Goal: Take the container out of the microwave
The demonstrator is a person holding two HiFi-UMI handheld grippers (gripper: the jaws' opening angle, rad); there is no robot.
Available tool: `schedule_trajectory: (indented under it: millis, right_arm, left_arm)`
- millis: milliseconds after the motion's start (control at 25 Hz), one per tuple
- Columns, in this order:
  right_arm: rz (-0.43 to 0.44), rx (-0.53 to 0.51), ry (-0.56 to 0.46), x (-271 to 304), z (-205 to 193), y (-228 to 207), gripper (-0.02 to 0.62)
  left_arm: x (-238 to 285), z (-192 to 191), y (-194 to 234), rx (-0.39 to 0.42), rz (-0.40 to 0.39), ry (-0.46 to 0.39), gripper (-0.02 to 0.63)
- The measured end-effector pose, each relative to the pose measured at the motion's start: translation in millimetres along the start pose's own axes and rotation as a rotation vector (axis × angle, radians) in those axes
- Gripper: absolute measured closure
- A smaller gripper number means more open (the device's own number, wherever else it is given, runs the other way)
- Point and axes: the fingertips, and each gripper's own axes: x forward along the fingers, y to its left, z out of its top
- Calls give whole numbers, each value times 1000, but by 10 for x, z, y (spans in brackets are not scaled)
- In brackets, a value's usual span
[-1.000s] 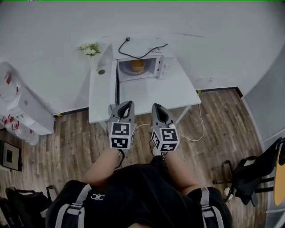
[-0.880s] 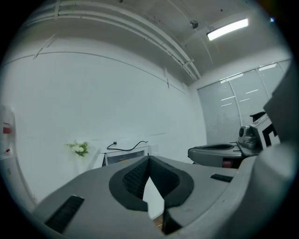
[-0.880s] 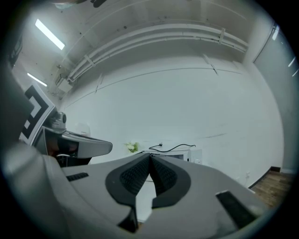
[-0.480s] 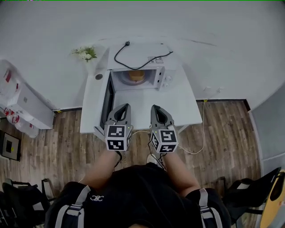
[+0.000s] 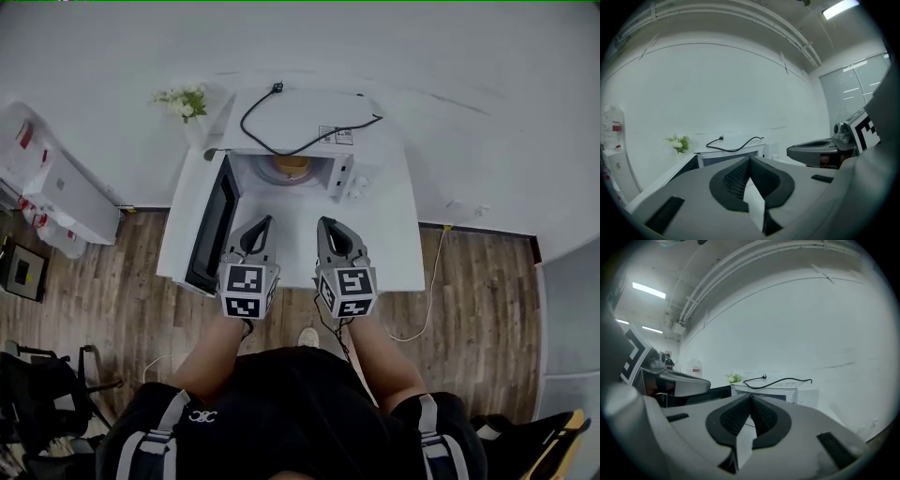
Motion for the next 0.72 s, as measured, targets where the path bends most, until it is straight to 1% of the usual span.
schedule_trajectory:
  millis: [280,400,480,560,600,720]
  right_arm:
    - [97,-8,28,349,-97,-305,591]
    - [116,-15,45,506,-166,-378,589]
    - [132,-42,60,616,-226,-387,591]
    - [152,-111,79,749,-288,-364,589]
    - [161,-162,88,822,-317,-344,591]
    - [181,-375,131,1071,-455,-303,589]
  left_arm:
    - [342,-55,-52,38,96,31,592]
    - [409,-167,-10,43,122,64,592]
    - [444,-270,37,37,130,88,592]
    - [482,-352,103,27,136,103,592]
    - [502,-380,142,20,137,106,592]
    - [571,-415,257,0,137,99,592]
